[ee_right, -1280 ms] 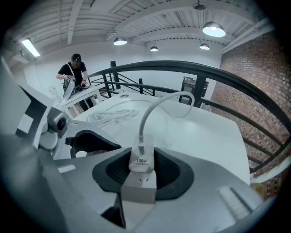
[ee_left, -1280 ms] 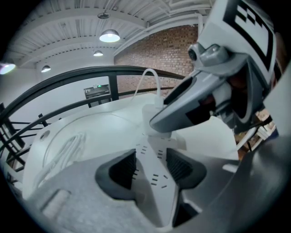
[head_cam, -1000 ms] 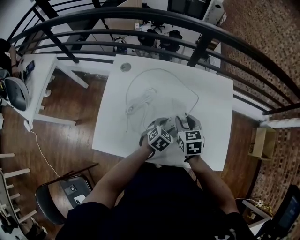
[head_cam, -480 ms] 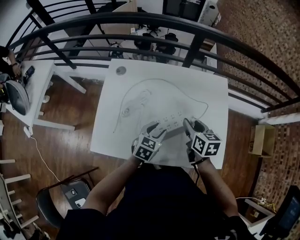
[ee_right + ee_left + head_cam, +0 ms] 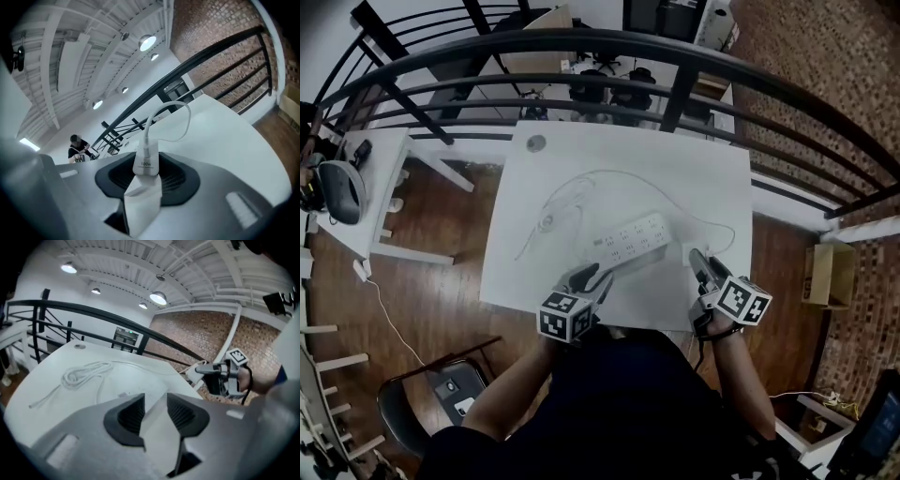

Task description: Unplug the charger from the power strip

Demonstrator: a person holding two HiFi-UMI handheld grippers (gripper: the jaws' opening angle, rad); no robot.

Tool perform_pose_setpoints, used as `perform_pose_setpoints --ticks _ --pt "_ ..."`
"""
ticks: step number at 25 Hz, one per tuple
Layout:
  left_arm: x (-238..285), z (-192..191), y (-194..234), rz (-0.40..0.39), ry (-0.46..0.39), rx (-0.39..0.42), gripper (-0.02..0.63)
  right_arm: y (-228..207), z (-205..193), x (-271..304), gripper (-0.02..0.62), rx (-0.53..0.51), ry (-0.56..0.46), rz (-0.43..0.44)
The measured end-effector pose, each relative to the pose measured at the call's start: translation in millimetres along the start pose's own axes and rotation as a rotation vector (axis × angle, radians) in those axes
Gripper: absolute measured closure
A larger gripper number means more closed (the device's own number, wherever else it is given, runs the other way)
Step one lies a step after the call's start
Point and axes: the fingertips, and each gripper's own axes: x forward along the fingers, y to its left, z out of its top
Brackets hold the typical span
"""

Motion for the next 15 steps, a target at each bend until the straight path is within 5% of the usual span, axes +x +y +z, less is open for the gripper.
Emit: perform_pose_setpoints --ticks 15 --pt "-1.5 5.2 -27.1 -0.012 -0.035 -0.06 0.456 -54.9 -58.9 -1.9 0.453 0.274 0.071 0.057"
